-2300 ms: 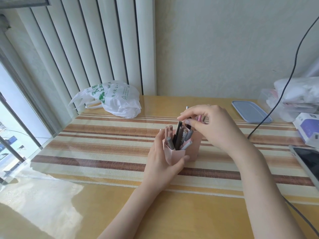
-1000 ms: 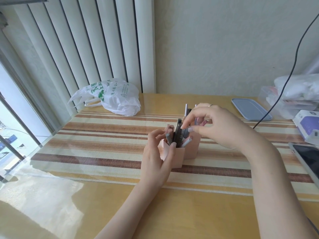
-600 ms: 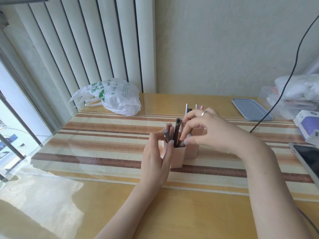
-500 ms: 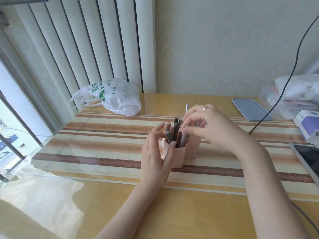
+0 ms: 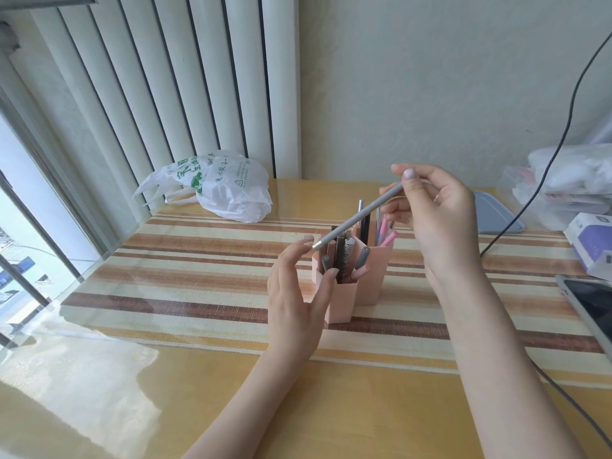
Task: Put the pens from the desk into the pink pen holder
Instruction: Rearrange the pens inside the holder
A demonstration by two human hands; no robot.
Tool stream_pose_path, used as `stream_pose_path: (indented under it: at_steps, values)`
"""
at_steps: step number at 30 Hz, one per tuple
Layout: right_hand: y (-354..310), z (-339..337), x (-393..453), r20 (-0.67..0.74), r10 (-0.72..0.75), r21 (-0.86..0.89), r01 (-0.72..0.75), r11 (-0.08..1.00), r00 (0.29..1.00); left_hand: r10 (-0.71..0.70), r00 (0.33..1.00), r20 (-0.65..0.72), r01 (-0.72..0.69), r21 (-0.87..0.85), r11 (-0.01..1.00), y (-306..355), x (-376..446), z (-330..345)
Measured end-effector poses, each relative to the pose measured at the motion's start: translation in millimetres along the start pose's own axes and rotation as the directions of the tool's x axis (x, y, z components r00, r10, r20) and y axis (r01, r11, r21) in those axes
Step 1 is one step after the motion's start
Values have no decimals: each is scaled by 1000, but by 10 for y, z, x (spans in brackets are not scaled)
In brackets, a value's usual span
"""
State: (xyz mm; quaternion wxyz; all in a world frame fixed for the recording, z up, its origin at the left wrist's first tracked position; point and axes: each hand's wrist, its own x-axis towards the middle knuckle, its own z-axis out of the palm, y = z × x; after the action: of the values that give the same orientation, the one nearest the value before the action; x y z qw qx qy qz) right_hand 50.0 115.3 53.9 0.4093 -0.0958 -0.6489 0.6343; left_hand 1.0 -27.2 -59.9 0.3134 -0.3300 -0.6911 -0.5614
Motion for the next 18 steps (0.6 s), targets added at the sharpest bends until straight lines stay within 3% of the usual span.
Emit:
stream_pose_path:
  at_steps: [6,12,15,18]
  values:
    - [-1,52,-36,67,16,-43,-13,999,998,46,996,-77,-42,55,998,-40,15,-12]
    - [0,78,-63,134,-2,-65,10,998,991,7,986,-167,8,89,996,-67,43,-19]
    - [-10,70,-62,142,-19,-31,24,999,990,-23,990,-140,33,76,997,-55,49,-23]
    - [-47,45,-52,55,-116,5,116,993,992,-35,999,-30,37,69,997,-26,42,-29]
